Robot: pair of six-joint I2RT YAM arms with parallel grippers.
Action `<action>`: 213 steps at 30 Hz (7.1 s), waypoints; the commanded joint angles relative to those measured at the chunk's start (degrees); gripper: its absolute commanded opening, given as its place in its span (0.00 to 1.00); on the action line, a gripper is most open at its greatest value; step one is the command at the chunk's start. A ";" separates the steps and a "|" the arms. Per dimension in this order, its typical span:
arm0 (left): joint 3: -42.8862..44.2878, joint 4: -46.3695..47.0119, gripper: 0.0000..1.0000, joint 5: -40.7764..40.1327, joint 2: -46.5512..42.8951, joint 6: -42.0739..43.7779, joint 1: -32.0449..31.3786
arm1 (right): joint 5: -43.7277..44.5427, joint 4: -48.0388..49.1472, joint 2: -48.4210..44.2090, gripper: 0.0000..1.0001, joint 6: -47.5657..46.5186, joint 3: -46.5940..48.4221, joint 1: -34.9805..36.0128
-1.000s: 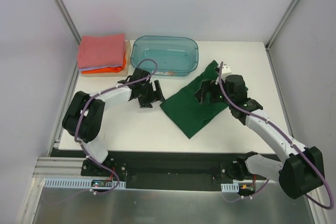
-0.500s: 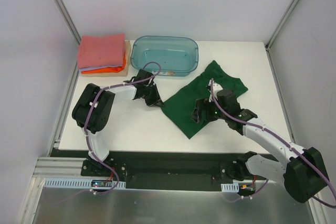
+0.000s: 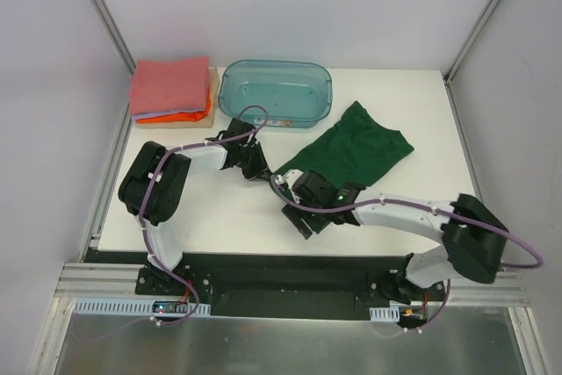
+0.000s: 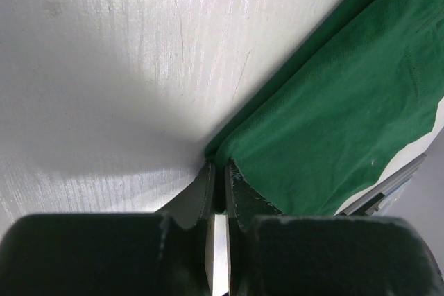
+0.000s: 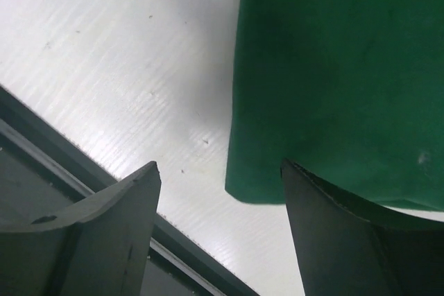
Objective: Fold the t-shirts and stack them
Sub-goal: Grab one side of the 2/3 rectangular tshirt with both arms, then fold the long partially folded tshirt into a neat square, then put the neatly folded tshirt into the corner of the board with the left arm
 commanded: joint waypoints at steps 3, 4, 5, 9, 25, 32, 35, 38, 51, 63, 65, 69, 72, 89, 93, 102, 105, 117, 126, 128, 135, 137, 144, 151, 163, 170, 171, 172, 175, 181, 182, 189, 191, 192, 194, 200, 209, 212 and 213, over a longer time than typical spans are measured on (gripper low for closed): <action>-1.09 -1.54 0.00 -0.26 -2.33 0.86 0.53 | 4.49 -11.97 12.84 0.65 0.37 8.76 2.67; -1.18 -1.63 0.00 -0.35 -2.25 1.03 0.53 | 5.62 -12.85 13.73 0.65 0.89 9.11 3.20; -1.35 -1.54 0.00 -0.35 -2.33 1.03 0.62 | 6.94 -13.73 14.26 0.64 1.60 9.28 3.81; -1.71 -1.89 0.00 -0.52 -2.33 1.03 1.06 | 10.81 -15.05 14.36 0.63 4.23 9.29 4.78; -4.60 -2.86 0.00 -2.62 -6.28 0.42 1.94 | 6.00 -11.54 14.98 0.13 5.82 7.18 5.66; -11.98 -7.24 0.00 -10.45 -18.75 0.16 3.52 | -16.93 -1.36 9.36 0.01 4.68 8.14 7.77; -14.70 -10.93 0.00 -14.22 -26.21 0.59 4.92 | -26.77 4.18 8.56 0.01 6.08 8.93 8.83; -17.08 -16.02 0.00 -20.63 -36.49 0.77 5.63 | -35.12 12.61 8.29 0.01 10.03 9.72 9.97; -14.28 -30.28 0.00 -33.22 -63.42 0.95 6.16 | -40.25 24.49 8.65 0.01 14.87 14.04 13.49; -6.81 -20.89 0.00 -25.48 -51.30 -0.46 0.20 | -23.38 15.81 -10.76 0.01 16.54 1.30 9.27; -4.71 -19.82 0.00 -27.50 -48.32 -0.20 -3.49 | -20.74 11.95 -14.28 0.01 16.72 0.06 7.78; 1.53 -18.86 0.00 -29.70 -40.77 -0.20 -7.19 | -16.70 5.53 -21.05 0.01 17.95 -2.22 4.18; 5.75 -18.06 0.00 -29.09 -35.22 -0.11 -8.86 | -14.15 1.66 -25.53 0.01 18.56 -4.07 0.58; 26.14 -17.71 0.00 -27.16 -8.32 2.61 -14.23 | -2.30 -11.45 -36.89 0.01 23.58 -11.02 -13.22; 28.79 -17.80 0.00 -27.06 -2.87 2.79 -14.50 | 2.03 -12.86 -33.29 0.01 23.23 -11.28 -15.78; 36.00 -18.59 0.00 -27.15 8.03 2.27 -14.94 | 11.60 -7.86 -27.31 0.10 20.16 -12.95 -20.35; 36.70 -18.85 0.18 -29.70 9.27 1.56 -15.02 | 16.34 -6.09 -25.11 0.15 17.69 -12.60 -21.49; 29.07 -18.77 0.99 -24.26 -3.55 3.50 -15.73 | 2.52 -6.62 -31.51 1.00 14.17 -9.69 -22.46; 30.53 -12.88 0.99 -4.92 1.87 5.69 -16.60 | -14.16 1.91 -27.41 0.96 16.20 -12.08 -22.46; 33.09 -12.88 0.99 -3.43 5.47 5.61 -16.78 | -11.69 1.56 -24.33 0.96 15.93 -10.93 -22.90; 39.86 -12.97 0.99 -9.30 16.82 4.99 -16.52 | -0.26 7.18 -11.77 0.96 8.29 -10.14 -25.62; 39.69 -13.31 0.99 -11.67 18.23 4.20 -15.99 | 0.97 7.44 -7.81 0.96 6.79 -9.00 -26.94; 27.59 -13.58 0.99 -17.83 11.57 0.95 -13.80 | 0.10 10.34 3.62 0.96 3.19 -5.57 -30.54; 16.76 -13.49 0.99 -18.54 -1.34 -0.11 -13.88 | -6.03 8.42 0.75 0.96 -0.33 -0.30 -31.34; 2.62 -13.75 0.99 -19.07 -25.00 8.68 -13.09 | 9.57 5.42 -40.37 0.96 14.78 -13.72 -31.43; 1.19 -12.53 0.99 -10.19 -15.62 8.59 -8.43 | 12.23 5.34 -49.72 0.96 13.47 -21.03 -31.60; 1.11 -11.57 0.99 -10.54 -13.52 8.07 -8.43 | 11.79 5.34 -49.19 0.96 13.38 -21.12 -31.60; 1.19 -9.99 0.99 -10.11 -12.02 7.80 -8.43 | 11.35 5.16 -48.41 0.96 13.12 -20.95 -31.60; 2.51 -8.05 0.99 -7.39 -7.62 7.62 -8.43 | 10.65 3.32 -44.98 0.96 12.42 -19.55 -31.69; 3.13 -5.06 0.94 -1.76 -2.08 6.57 -8.69 | 9.86 2.17 -40.75 0.96 12.06 -18.14 -31.69; 3.13 -4.88 0.91 -1.49 -1.55 6.48 -8.87 | 9.86 2.17 -40.66 0.96 11.80 -18.14 -31.78; 2.69 -4.97 0.70 -4.12 2.23 3.50 -12.65 | 11.26 2.00 -42.94 0.96 11.71 -18.93 -31.78; 2.25 -4.97 0.59 -5.78 3.11 2.27 -13.17 | 11.35 1.91 -43.47 0.96 11.71 -19.10 -31.69; 2.08 -5.05 0.54 -7.19 3.20 1.83 -13.53 | 11.35 1.91 -43.65 0.96 11.71 -19.10 -31.69; 2.07 -5.75 0.51 -11.57 3.29 1.39 -15.10 | 11.61 1.91 -43.65 0.96 11.71 -19.10 -31.78; 3.56 -11.72 0.16 -22.92 5.57 0.42 -20.29 | 15.21 0.68 -42.77 0.96 12.33 -19.10 -31.69; 8.93 -19.46 0.00 -37.50 4.80 3.93 -21.18 | 18.46 -0.55 -43.82 0.96 11.54 -19.19 -31.86; 9.89 -21.48 0.00 -45.32 0.49 7.88 -21.26 | 19.17 -0.55 -44.62 0.96 11.19 -19.45 -31.78; 10.33 -22.36 0.00 -47.78 -0.91 9.72 -21.18 | 19.35 -0.55 -44.88 0.96 11.01 -19.54 -31.86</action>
